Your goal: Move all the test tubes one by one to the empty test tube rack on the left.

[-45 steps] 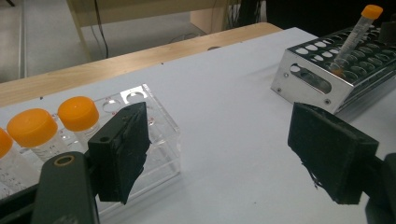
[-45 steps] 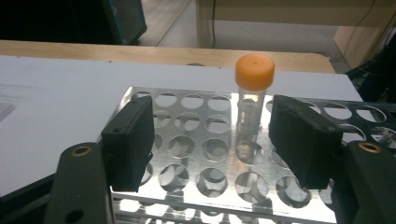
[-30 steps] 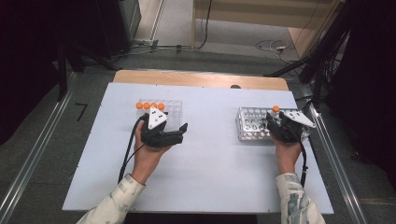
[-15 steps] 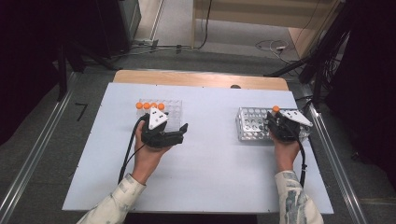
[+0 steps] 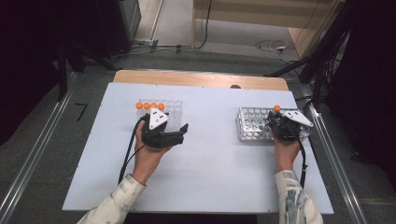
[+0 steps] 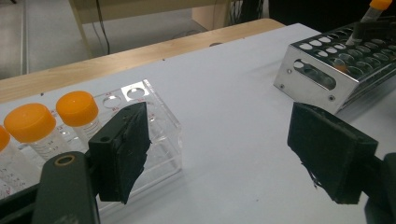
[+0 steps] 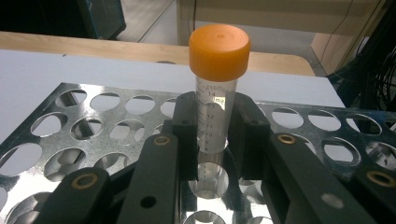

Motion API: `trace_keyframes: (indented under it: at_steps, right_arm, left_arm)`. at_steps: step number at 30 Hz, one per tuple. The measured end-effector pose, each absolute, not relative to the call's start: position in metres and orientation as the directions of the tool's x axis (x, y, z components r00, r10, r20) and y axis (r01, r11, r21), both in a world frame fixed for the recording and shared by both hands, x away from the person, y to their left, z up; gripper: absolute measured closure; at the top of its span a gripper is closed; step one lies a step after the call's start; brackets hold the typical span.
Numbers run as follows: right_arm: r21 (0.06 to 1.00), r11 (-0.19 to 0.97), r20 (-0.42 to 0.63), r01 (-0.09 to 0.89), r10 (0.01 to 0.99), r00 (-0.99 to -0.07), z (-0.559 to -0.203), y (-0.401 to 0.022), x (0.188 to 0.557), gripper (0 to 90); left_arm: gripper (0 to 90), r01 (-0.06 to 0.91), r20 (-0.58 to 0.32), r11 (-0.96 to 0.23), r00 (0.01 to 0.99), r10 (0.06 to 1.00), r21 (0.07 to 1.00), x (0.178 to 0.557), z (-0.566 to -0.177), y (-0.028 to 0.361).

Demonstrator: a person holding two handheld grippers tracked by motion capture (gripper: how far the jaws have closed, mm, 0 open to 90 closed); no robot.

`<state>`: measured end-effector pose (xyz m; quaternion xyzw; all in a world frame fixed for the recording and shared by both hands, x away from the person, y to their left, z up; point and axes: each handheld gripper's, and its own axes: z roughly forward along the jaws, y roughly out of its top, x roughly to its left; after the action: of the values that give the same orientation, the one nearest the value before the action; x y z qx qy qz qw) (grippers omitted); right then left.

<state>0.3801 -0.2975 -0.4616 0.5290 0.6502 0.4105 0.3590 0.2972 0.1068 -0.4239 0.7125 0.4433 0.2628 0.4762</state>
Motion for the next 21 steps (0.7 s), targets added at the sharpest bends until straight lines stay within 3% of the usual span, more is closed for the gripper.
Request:
trace_keyframes:
  at_steps: [21]
  right_arm:
    - [0.960,0.079,-0.029,0.270,0.983,-0.183,-0.423,-0.300,0.360,71.4]
  left_arm:
    - [21.5,0.383,-0.047,-0.155,0.469,0.882,0.911,0.297,-0.424,0.107]
